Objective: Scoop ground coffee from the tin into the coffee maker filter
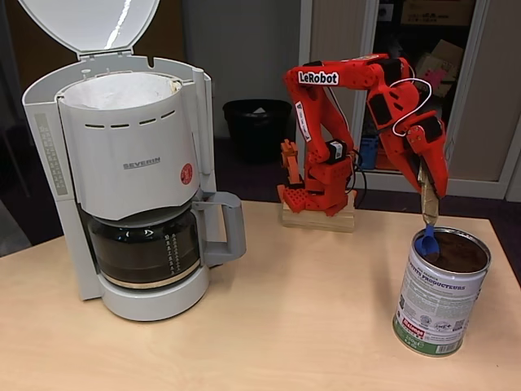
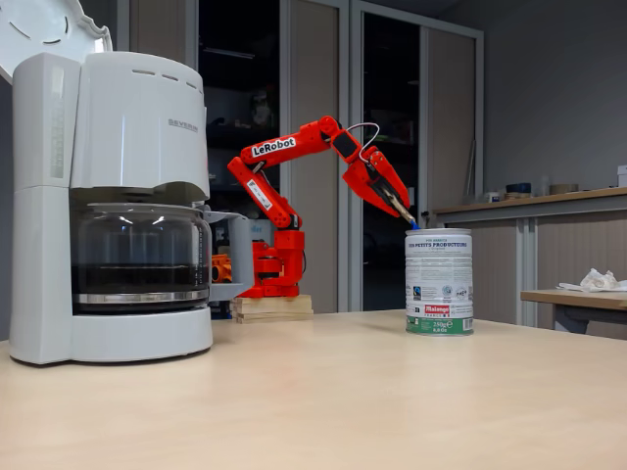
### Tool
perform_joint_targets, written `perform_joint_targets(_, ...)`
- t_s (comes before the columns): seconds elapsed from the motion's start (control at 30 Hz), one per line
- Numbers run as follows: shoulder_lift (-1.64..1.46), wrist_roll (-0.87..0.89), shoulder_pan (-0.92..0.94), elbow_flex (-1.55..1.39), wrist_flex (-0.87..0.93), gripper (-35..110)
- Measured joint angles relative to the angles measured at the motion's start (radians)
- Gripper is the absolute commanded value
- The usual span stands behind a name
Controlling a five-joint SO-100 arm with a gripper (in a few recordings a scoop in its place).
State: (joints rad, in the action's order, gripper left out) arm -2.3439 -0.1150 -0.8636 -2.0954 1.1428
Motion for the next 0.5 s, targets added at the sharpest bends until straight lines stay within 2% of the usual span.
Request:
perform_joint_targets(0.2, 0.066, 0.106, -0.003, 0.000, -0.025, 0)
perform_joint_targets(0.5, 0.318, 0.229, -0.002, 0.158, -0.025, 0)
